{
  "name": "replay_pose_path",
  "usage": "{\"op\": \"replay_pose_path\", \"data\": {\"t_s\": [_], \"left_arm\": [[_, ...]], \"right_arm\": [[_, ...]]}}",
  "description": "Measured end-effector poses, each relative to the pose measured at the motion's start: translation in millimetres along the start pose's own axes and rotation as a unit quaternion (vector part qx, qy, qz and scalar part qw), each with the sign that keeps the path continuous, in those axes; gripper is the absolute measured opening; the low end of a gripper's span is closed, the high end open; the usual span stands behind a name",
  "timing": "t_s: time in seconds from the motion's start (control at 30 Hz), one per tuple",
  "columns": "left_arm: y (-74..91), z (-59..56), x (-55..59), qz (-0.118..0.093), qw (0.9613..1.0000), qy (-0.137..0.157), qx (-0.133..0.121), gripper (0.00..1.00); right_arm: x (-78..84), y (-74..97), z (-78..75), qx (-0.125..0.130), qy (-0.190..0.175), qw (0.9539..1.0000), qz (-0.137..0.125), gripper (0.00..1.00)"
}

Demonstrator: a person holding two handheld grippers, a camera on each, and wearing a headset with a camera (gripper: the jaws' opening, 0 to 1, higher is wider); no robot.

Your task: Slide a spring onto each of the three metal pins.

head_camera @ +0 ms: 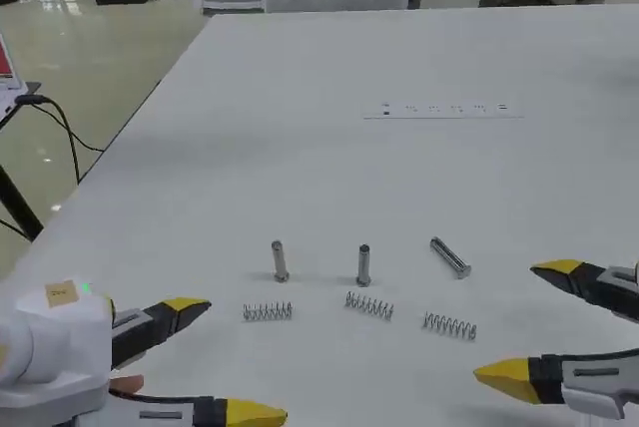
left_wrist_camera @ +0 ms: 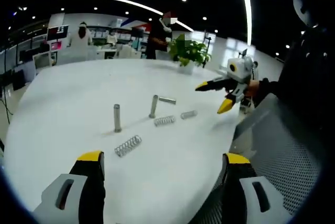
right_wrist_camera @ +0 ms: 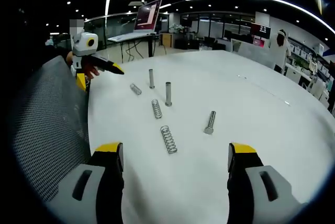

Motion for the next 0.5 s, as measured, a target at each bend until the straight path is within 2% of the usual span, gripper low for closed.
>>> {"op": "replay_pose_path", "data": {"t_s": [0.5], "left_arm": [[1.1,0.4,-0.7,-0.004,1.0000,0.000,-0.003,0.87]], "right_arm": [[3.9,1.9,0.9,0.004,-0.005,1.0000,0.003,0.80]]}}
Point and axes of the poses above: the centre of the closed fingertips' face, and the gripper's own axes: y roughly backward along the fingers, z roughly to its left, x roughly out of its underside, the point moved 5 cm from there along y, roughly backward along the fingers, and after that the axes turned 1 degree about -x, right-handed, at the moved point
